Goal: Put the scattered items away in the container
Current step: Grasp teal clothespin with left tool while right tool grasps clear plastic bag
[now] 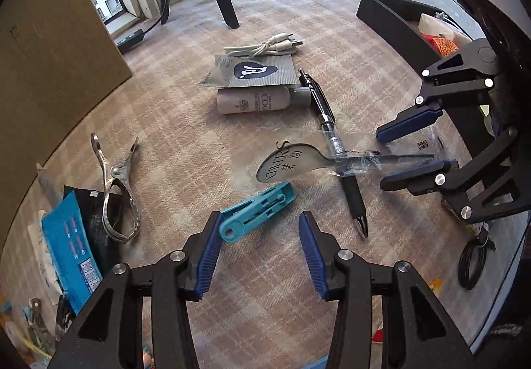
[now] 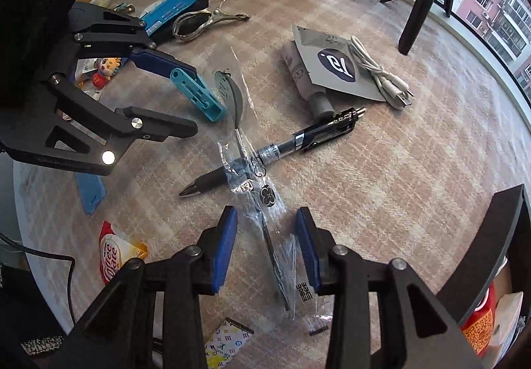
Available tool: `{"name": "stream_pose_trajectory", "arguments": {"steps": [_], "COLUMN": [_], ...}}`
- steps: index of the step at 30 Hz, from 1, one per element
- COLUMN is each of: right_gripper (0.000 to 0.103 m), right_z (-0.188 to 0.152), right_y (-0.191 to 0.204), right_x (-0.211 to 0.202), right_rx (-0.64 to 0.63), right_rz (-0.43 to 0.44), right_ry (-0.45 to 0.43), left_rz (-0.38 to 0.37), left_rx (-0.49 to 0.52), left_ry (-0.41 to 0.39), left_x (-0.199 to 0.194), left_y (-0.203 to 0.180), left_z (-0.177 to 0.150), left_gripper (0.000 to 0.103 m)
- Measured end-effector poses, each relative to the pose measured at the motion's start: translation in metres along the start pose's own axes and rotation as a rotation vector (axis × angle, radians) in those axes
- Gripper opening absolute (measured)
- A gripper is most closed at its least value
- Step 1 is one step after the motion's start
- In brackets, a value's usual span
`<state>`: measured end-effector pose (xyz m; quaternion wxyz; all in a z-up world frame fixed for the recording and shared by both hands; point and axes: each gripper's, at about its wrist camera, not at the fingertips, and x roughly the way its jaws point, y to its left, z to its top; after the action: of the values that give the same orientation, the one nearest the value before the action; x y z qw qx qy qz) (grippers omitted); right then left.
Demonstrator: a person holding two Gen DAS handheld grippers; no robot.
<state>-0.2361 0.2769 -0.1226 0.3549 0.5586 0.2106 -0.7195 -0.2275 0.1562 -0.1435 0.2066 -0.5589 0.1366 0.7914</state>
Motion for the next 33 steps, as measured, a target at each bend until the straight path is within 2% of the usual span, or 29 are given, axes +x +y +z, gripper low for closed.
{"name": "stream_pose_trajectory", "arguments": {"steps": [3,6,8,10,14,15,25,33], "right_gripper": [0.033,0.019,0.012,0.009,0.005,0.005,0.004,0.004], "right_z": [0.000,-0.002,-0.004,-0.007,-0.011,-0.012,-0.024,-0.019], "right_y": [-0.006,-0.009,-0.011,-0.011,-0.017,-0.019,-0.027,-0.025], "right_x": [-0.002,-0.004,-0.005,-0.007,-0.015,-0.018,-0.050,-0.051], "right_rx": [0.037,0.054,0.066,0.073,0.119,0.135,0.234,0.264], "right_rz": [0.012,0.007,0.009,0.005,0.029,0.034,0.089,0.094], "right_ry": [-0.003,-0.001,-0.002,-0.008,-0.033,-0.043,-0.138,-0.160], "left_rz": [-0.001,-0.003,-0.016,-0.036,-0.050,-0.050,-0.065,-0.054], "left_rx": [0.006,-0.013,-0.038,-0.067,-0.100,-0.107,-0.146,-0.165], "left_ry": [-0.002,-0.006,-0.009,-0.012,-0.023,-0.029,-0.125,-0.143], "left_x": [-0.001,-0.003,-0.004,-0.005,-0.010,-0.012,-0.046,-0.049], "left_y": [-0.001,0.002,0.006,0.010,0.013,0.013,0.007,0.014], "left_z": [-0.001,-0.002,-0.003,-0.005,-0.010,-0.011,-0.014,-0.015], "left_gripper": [0.038,0.024,0.019,0.009,0.007,0.001,0.000,0.000]}}
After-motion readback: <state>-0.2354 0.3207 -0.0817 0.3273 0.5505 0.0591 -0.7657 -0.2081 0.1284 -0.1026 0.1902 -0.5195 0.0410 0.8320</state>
